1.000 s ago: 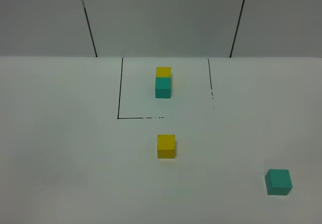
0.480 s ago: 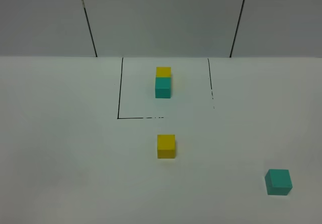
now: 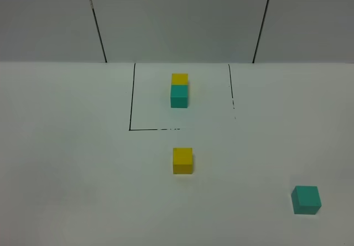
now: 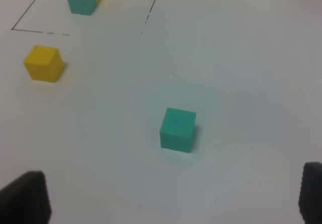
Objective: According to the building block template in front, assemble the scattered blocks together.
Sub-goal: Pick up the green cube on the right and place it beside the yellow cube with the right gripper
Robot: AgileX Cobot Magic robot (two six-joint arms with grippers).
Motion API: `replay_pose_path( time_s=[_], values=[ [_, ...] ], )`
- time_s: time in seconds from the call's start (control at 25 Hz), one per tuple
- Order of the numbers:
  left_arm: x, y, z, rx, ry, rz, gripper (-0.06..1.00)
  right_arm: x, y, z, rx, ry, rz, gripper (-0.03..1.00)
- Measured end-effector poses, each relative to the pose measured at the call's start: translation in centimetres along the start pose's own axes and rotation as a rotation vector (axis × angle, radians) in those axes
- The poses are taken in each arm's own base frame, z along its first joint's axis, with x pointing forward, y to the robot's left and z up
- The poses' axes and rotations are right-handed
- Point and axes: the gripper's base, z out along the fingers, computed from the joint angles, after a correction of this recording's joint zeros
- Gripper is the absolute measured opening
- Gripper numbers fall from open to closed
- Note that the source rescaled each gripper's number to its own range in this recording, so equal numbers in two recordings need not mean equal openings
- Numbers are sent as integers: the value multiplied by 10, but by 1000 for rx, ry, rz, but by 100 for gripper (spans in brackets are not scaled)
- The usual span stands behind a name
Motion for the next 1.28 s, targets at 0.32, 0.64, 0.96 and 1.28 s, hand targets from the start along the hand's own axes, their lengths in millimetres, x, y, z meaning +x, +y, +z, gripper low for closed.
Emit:
replay_pose_path(
  time_s=[0.32, 0.64, 0.96, 1.28],
  values=[
    [0, 0, 0, 0, 0, 0, 38, 0, 0, 0, 0, 0, 1, 100],
    [0, 0, 0, 0, 0, 0, 38, -19, -5, 27, 0, 172, 111, 100],
    [0, 0, 0, 0, 0, -1, 38, -76, -13, 126, -102, 457, 139, 100],
    [0, 0, 0, 0, 0, -1, 38, -76, -21, 218, -128, 693, 138, 100]
  ],
)
